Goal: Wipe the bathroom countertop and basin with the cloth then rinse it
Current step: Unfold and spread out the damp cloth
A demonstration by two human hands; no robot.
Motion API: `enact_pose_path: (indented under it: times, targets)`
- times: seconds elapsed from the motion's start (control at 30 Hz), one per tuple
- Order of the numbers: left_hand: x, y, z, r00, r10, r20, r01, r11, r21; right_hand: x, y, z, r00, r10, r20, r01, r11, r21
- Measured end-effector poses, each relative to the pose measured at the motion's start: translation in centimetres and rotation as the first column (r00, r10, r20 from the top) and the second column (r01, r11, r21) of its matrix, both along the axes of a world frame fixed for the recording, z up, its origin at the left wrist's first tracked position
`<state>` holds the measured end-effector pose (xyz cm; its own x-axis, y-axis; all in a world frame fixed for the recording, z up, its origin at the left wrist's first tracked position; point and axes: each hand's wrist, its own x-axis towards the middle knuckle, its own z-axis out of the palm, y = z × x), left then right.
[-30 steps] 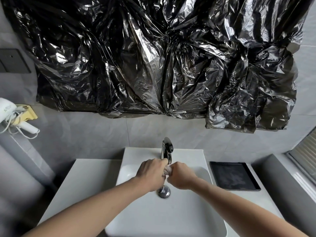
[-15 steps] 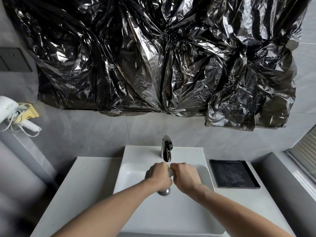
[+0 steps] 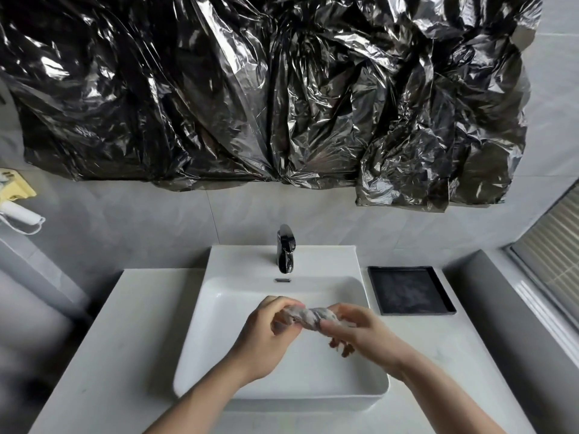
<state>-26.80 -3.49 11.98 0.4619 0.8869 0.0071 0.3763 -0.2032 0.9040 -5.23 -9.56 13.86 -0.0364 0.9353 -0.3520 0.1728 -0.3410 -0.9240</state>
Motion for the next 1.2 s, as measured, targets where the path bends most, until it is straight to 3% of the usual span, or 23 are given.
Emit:
enact_pose_path:
  times: [0.13,0.2,0.33,0.4,0.57,0.67,0.8,0.93,1.07,1.2]
  targets:
    - [0.4,-1.6,0.1,0.997,0.033,0.074,-0.041,0.994,0.101,0.4,-2.2,-0.6,0.994,-0.093,0.061,0.086,0.99,0.112]
    - [0.6,-2.1,-0.1,0.998,0.039,0.055,-0.043,0.996,0.082,0.7,-2.7,-1.3,0.979,-0.182,0.09,0.165,0.972,0.167]
    - [0.5,-3.5,-0.4,0.979,-0.183,-0.092,0.158,0.96,-0.231,1.1,-3.2,-2.1,0.97,-0.243,-0.002,0.24,0.96,0.143]
    - [0.8,-4.5,-0.6,0.979,-0.188,-0.075,0.154,0.934,-0.323,1.1,-3.3,-2.3,0.979,-0.203,-0.029,0.205,0.973,0.109]
    - [1.3,-6.0,-1.3,0.991,0.131,-0.041,-0.134,0.986,-0.095,1.4,-3.7,-2.2,0.988,-0.149,-0.041,0.152,0.986,0.075]
    - [1.2,-6.1,-1.3,0.998,0.044,-0.055,-0.048,0.996,-0.076,1.7,-4.1,-2.1,0.994,-0.102,-0.033,0.104,0.991,0.078]
    - [2.6,-6.3,-1.3,0.975,-0.125,-0.182,0.129,0.992,0.012,2.3,-4.5,-1.6,0.998,0.055,0.022,-0.057,0.987,0.152]
    - [3.7,-6.6,-0.2,0.975,-0.139,-0.173,0.13,0.99,-0.063,3.2,-5.0,-1.4,0.997,0.05,0.053,-0.058,0.985,0.164]
    - [3.8,-7.2,0.4,0.988,-0.143,-0.051,0.129,0.969,-0.209,4.2,-5.7,-2.1,0.972,0.015,0.233,-0.06,0.981,0.184]
    - [3.9,-7.0,0.1,0.992,-0.056,-0.11,0.042,0.991,-0.126,4.4,-6.4,-3.1,0.937,0.066,0.342,-0.137,0.973,0.188]
